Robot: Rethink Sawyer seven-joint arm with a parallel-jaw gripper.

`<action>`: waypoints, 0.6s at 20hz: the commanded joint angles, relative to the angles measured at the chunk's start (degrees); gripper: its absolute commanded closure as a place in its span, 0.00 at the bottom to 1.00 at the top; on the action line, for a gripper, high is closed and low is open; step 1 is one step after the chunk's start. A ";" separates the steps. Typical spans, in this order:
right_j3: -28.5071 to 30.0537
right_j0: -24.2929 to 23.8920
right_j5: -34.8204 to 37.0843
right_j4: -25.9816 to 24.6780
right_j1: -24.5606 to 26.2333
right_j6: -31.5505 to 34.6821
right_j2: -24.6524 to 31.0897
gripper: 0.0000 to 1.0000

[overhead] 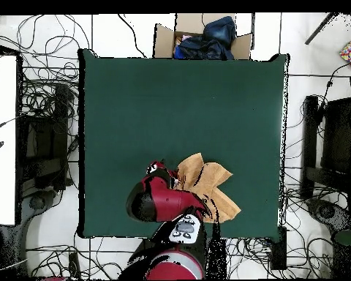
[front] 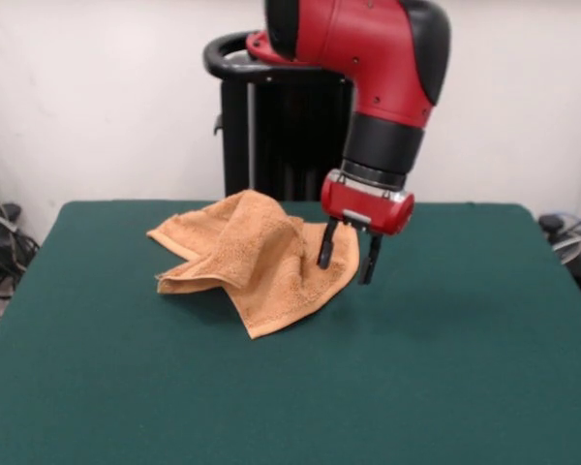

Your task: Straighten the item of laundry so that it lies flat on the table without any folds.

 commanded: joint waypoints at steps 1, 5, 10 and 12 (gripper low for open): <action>-4.54 -0.39 5.08 -0.85 0.27 2.31 2.81 0.00; -4.17 -2.84 7.62 -1.99 -0.98 1.32 5.89 0.00; -4.36 -3.86 9.35 -2.13 -1.93 1.21 6.96 0.00; -4.51 -3.95 9.35 -2.30 -1.89 1.12 6.78 0.00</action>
